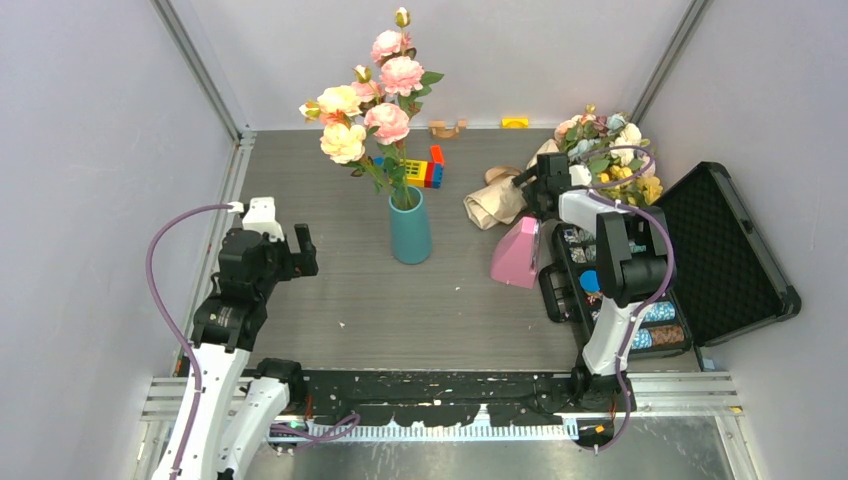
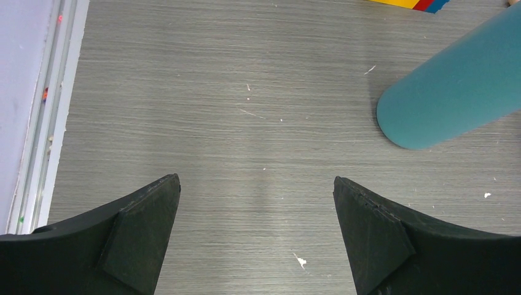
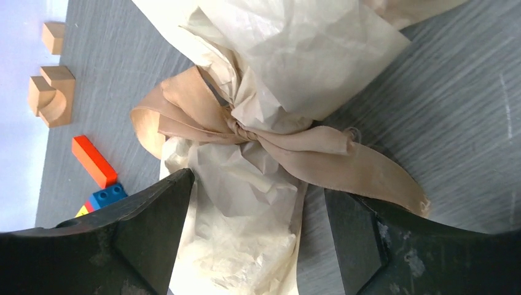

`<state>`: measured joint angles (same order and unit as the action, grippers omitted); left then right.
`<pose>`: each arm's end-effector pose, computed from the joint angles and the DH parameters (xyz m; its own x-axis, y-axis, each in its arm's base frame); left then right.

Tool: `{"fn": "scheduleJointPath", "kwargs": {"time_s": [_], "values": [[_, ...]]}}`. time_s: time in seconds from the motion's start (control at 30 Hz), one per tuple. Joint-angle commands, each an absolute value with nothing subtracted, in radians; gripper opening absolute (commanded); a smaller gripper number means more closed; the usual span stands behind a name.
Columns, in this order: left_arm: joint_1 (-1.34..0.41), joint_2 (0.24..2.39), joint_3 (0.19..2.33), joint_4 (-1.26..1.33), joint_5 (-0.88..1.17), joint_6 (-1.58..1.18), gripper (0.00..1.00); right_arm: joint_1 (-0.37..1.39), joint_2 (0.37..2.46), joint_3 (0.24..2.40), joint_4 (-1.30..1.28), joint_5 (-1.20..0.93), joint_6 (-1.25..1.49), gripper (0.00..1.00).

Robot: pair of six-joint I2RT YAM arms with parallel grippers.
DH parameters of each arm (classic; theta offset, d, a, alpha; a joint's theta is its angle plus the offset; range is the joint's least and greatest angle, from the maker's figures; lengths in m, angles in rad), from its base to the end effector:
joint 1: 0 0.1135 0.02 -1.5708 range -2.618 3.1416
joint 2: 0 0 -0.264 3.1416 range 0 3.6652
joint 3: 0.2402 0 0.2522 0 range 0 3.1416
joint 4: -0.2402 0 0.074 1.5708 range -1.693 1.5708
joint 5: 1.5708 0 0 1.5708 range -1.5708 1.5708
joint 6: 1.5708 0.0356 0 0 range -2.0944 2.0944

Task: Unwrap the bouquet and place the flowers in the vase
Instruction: Adjust the fake flower at the corner of the board.

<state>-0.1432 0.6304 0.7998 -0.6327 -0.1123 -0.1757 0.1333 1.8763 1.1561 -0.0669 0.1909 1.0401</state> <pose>0.1351 -0.0155 0.3207 -0.4430 -0.1116 -0.8896 -0.0354 0.9936 -0.1071 0.3974 0.0465 0.1716 -0.3534 0.8070 -0.4732 0.6066 0.5827 0.5408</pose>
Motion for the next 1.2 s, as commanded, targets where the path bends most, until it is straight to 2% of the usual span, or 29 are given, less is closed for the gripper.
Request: {"fn": "scheduleJointPath", "kwargs": {"time_s": [0.0,0.3,0.67,0.93,1.17], "values": [[-0.147,0.624,0.798,-0.594,-0.123,-0.167,0.98,0.128,1.895,1.204,-0.021,0.209,1.098,0.85],[-0.147,0.621,0.796,-0.591,-0.121,-0.166,0.98,0.087,1.830,1.093,0.083,0.266,1.176,0.85],[-0.147,0.622,0.796,-0.590,-0.117,-0.166,0.98,0.069,1.850,1.114,0.118,0.243,1.137,0.85],[-0.147,0.623,0.796,-0.588,-0.102,-0.167,0.98,0.052,1.763,1.180,-0.025,0.295,1.079,0.86],[-0.147,0.623,0.796,-0.591,-0.094,-0.169,0.98,0.034,1.812,1.195,-0.060,0.275,1.083,0.85]]}}
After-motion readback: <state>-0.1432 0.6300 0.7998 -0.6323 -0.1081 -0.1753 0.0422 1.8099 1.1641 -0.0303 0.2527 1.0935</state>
